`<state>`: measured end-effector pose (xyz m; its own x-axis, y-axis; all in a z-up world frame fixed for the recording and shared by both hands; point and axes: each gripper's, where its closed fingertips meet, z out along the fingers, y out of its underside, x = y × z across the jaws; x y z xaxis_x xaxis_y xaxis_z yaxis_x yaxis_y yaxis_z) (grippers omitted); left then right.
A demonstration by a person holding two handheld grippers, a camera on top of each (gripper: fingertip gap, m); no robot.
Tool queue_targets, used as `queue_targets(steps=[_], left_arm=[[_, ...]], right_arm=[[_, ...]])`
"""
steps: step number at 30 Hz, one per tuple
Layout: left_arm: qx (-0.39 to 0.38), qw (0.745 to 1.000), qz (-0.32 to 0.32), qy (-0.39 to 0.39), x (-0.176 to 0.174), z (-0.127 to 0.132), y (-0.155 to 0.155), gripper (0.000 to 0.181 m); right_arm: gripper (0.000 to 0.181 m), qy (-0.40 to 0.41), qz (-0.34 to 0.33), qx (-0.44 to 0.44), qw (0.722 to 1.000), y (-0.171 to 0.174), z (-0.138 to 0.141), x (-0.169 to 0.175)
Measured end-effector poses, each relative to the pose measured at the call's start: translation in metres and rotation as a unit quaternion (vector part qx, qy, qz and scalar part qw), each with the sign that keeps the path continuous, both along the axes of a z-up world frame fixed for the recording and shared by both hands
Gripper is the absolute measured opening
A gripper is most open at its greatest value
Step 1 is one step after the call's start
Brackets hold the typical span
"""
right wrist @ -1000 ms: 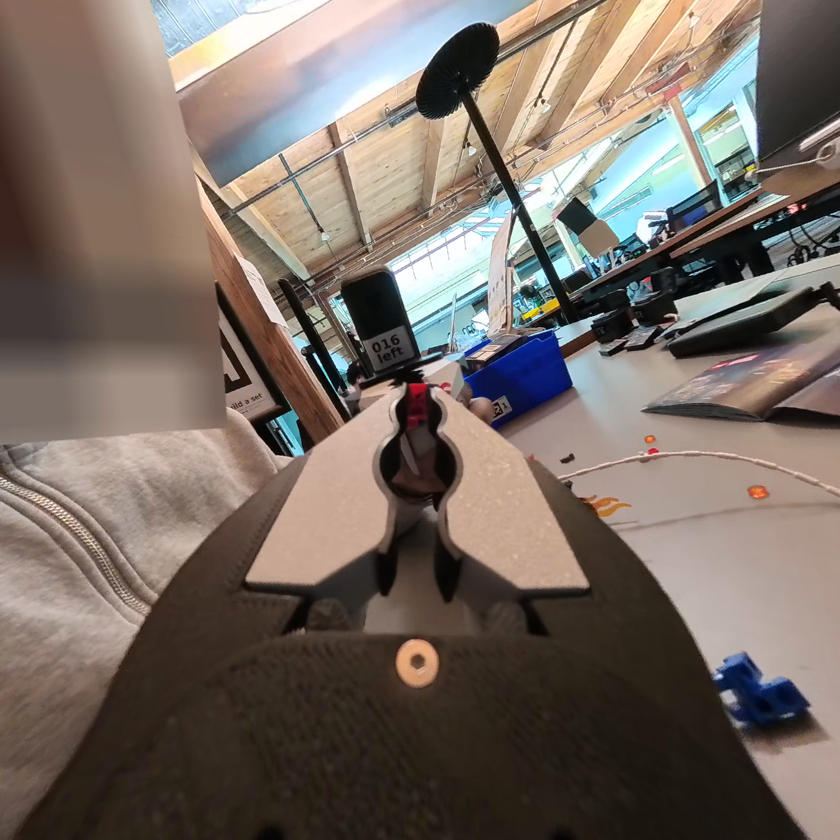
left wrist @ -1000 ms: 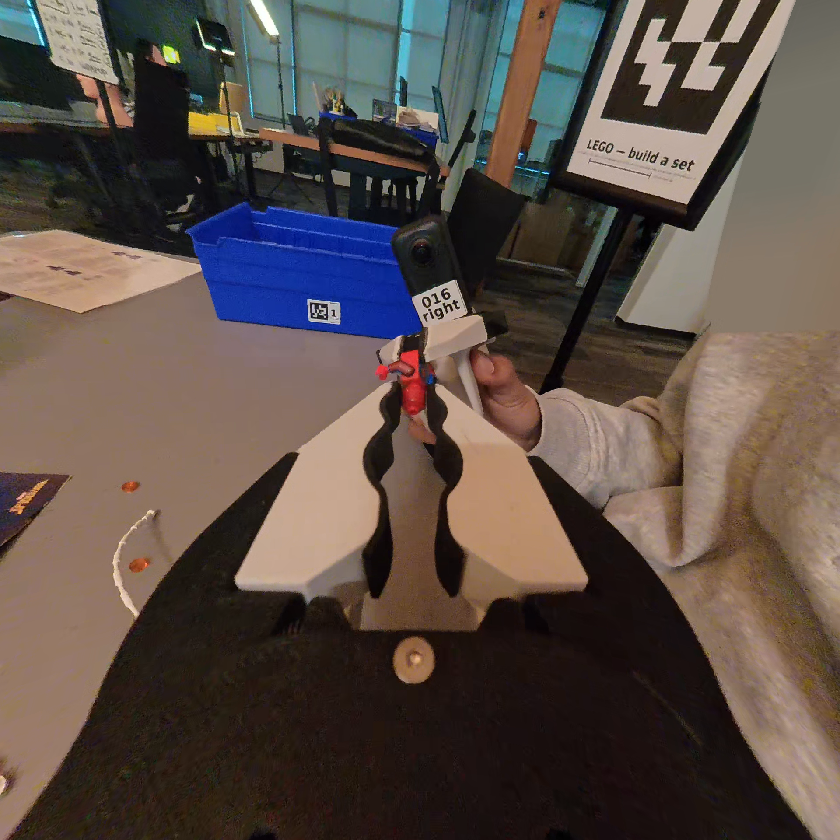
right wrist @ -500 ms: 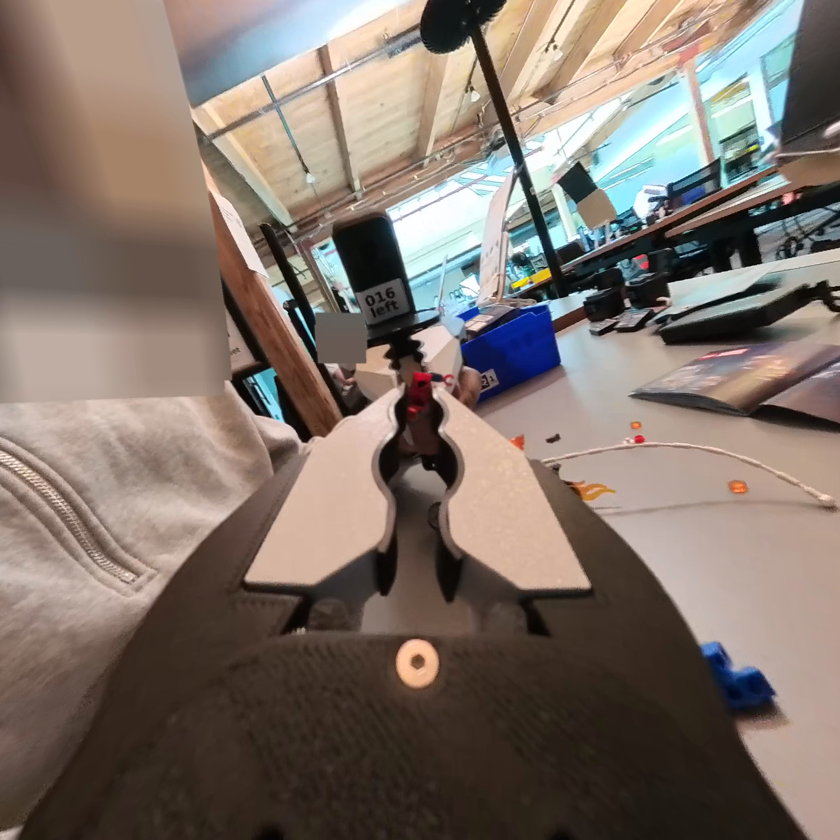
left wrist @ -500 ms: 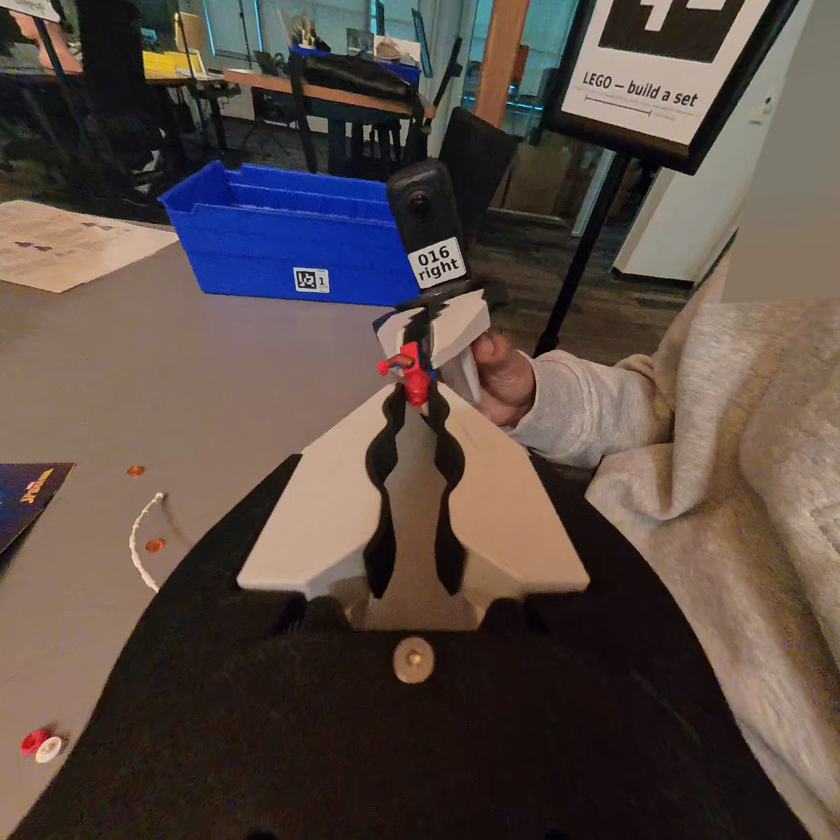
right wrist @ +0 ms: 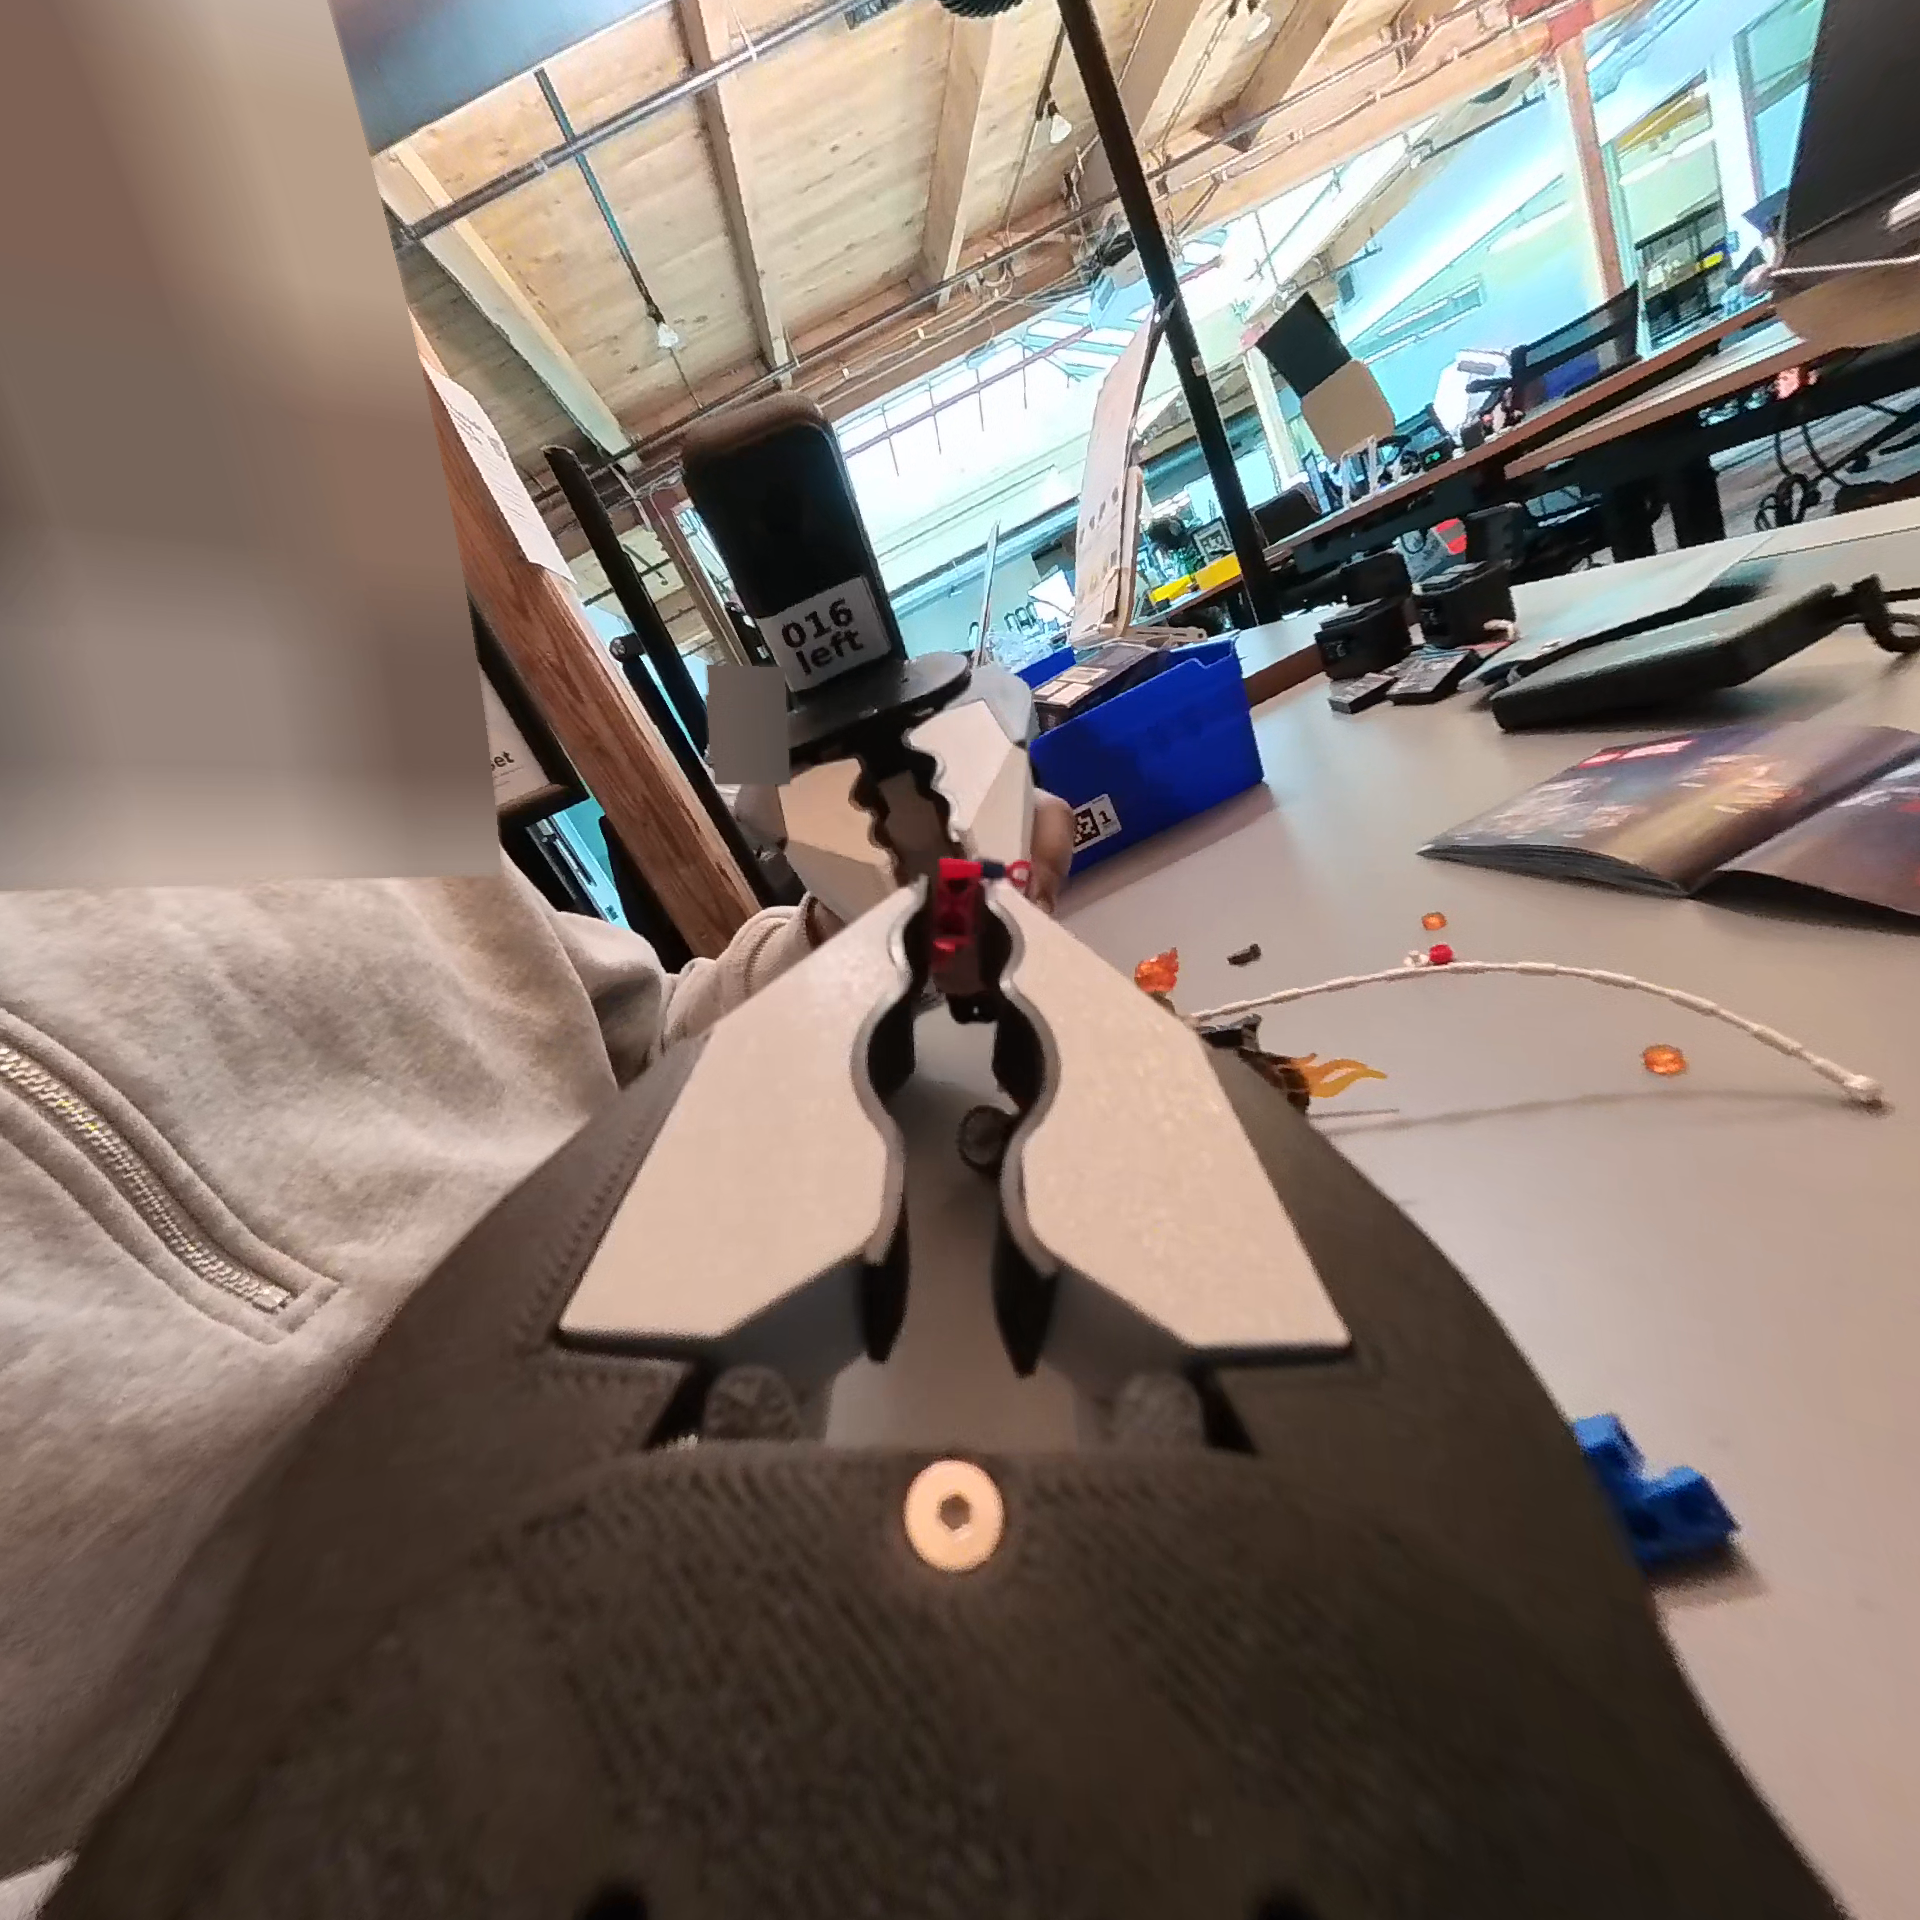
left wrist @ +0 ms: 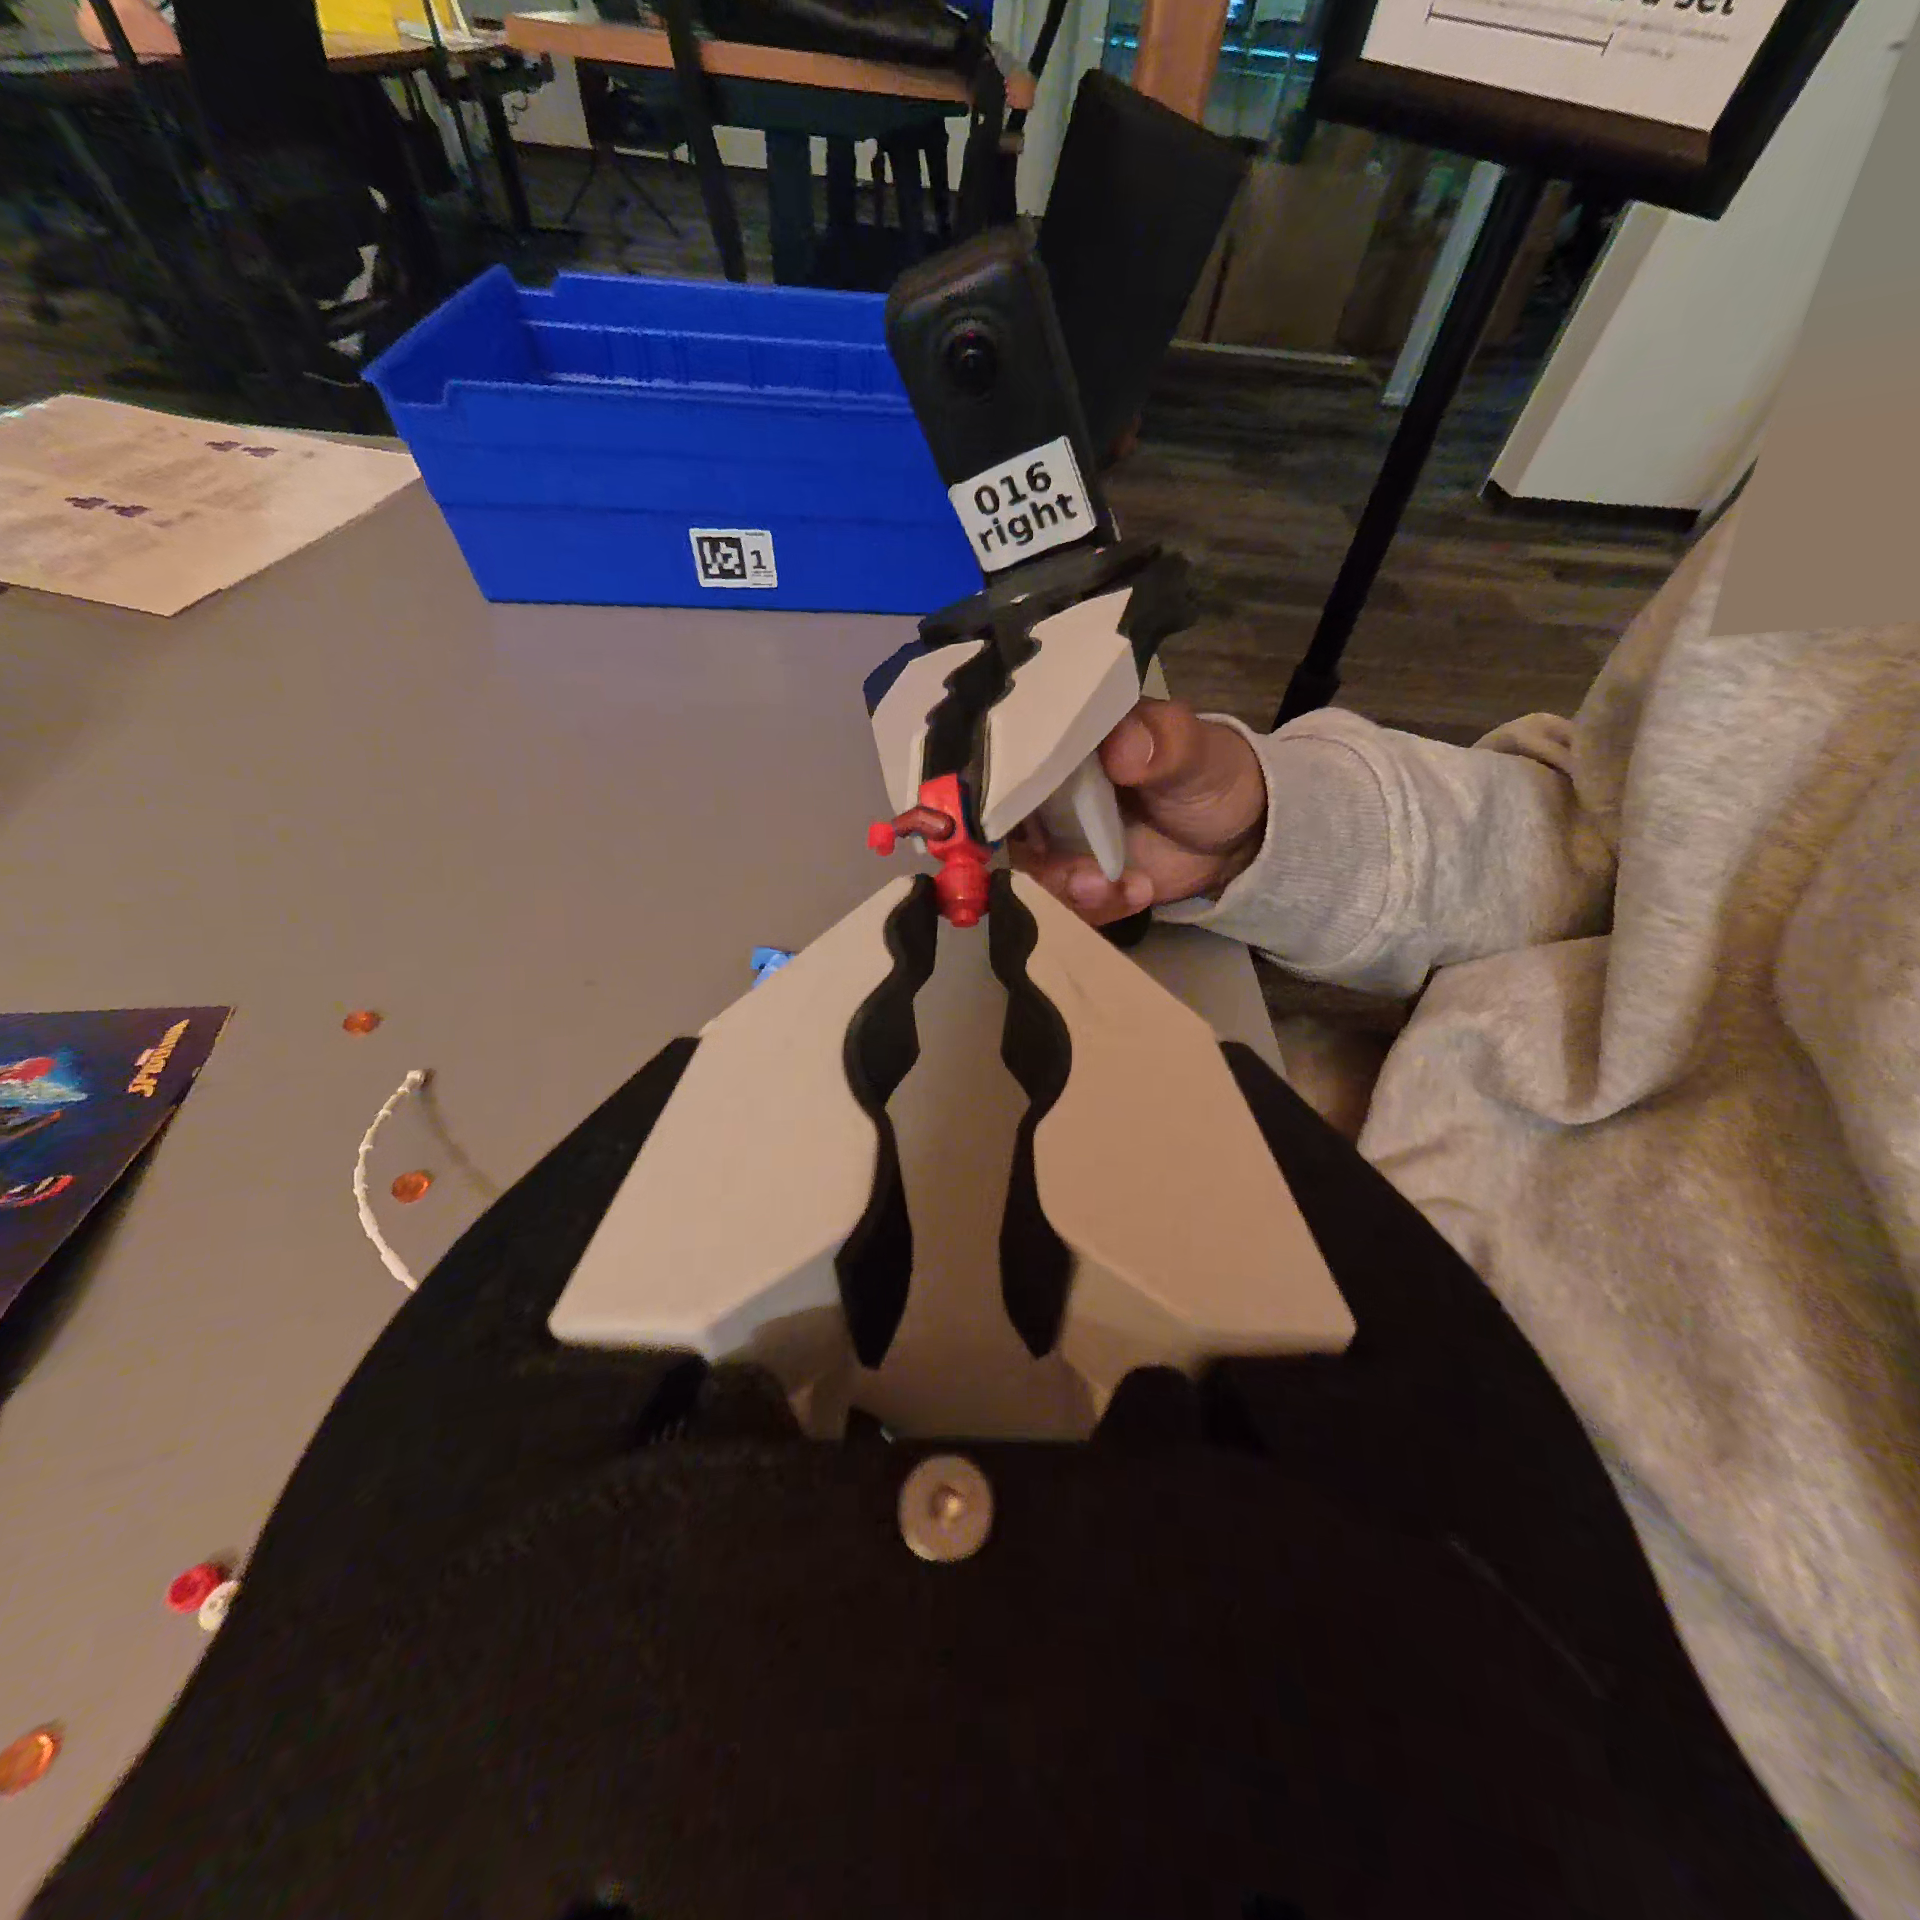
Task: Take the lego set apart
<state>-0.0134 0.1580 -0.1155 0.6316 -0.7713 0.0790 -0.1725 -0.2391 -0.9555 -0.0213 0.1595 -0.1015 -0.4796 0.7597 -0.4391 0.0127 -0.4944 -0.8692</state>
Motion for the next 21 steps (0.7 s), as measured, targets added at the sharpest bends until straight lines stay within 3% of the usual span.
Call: queue_targets(steps=[6, 9, 19, 21], left_arm=[[0.001, 0.999, -0.002, -0.032, 0.004, 0.01, -0.001, 0.008], [-0.021, 0.995, -0.009, -0.096, 0.006, 0.019, 0.0, 0.008], [-0.169, 0.934, -0.062, -0.307, 0.011, 0.03, -0.001, 0.009], [-0.158, 0.941, -0.045, -0.297, 0.01, 0.027, 0.003, 0.008]], right_arm=[[0.005, 0.015, 0.018, -0.017, 1.0, -0.002, 0.006, 0.004], [0.004, 0.04, 0.016, -0.045, 0.998, 0.001, 0.015, 0.007], [0.004, 0.089, 0.005, -0.096, 0.991, 0.006, 0.027, 0.012], [0.004, 0.082, -0.003, -0.105, 0.991, 0.01, 0.025, 0.01]])
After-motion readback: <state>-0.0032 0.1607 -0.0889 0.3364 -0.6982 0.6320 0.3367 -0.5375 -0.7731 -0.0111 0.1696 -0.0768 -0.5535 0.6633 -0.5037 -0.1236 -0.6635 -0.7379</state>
